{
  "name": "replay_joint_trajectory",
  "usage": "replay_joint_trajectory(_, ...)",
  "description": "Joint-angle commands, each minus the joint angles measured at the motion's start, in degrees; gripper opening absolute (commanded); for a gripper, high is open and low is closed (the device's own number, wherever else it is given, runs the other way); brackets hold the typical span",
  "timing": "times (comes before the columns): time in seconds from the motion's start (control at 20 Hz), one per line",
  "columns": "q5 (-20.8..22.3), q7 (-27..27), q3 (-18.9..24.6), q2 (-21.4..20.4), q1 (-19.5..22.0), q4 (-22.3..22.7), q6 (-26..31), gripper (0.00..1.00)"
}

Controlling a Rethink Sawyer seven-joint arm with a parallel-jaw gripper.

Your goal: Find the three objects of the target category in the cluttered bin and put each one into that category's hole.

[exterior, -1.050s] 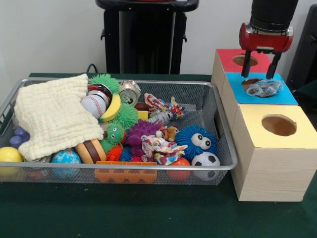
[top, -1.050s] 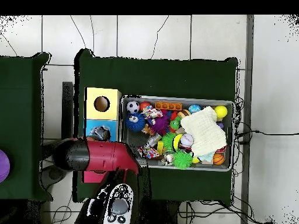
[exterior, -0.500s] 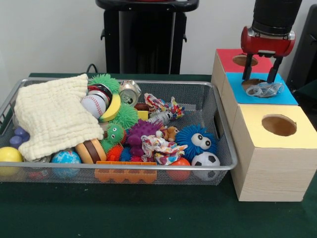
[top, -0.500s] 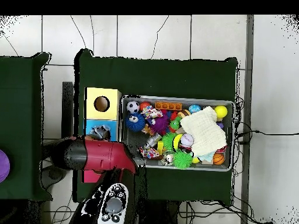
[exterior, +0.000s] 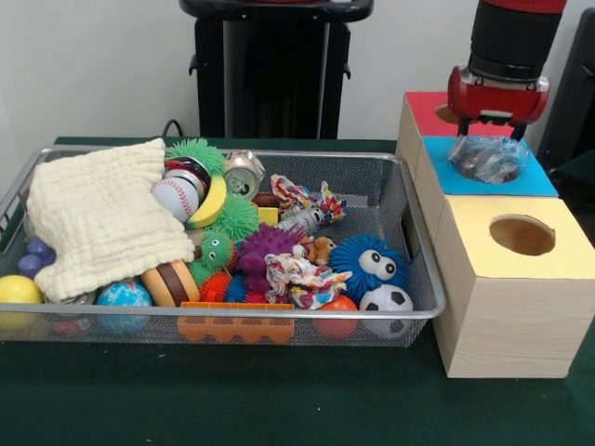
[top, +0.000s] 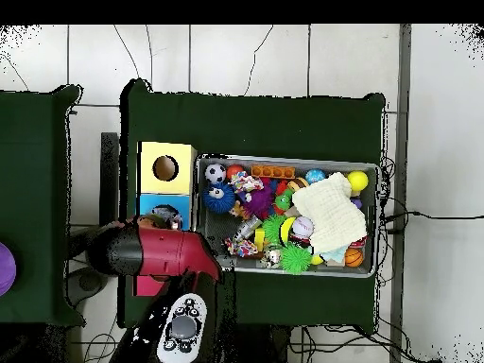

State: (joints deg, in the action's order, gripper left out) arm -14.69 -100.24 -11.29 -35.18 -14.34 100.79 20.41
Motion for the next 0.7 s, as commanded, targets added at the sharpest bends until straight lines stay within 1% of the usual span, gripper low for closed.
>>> replay_joint_trajectory(0.05,0.38,-11.61,3.73,6.78,3.48,1.76,-9.74,1.00)
replay_joint_trajectory(0.2,1.45,-10.32,4.99,7.52,5.21,2.99,-12.02,1.00)
replay_joint_trajectory(0.35,2.28,-8.96,7.24,5.95,7.79,5.70,-12.61,1.00)
replay_joint_trajectory(0.5,2.49,-7.33,8.50,3.17,9.52,7.53,-9.81,1.00)
replay_joint_trajectory(0.55,2.58,-6.32,8.88,1.57,10.23,8.03,-7.73,1.00)
replay_joint_trajectory(0.7,2.63,-5.65,8.32,-1.56,10.29,8.26,-3.84,1.00)
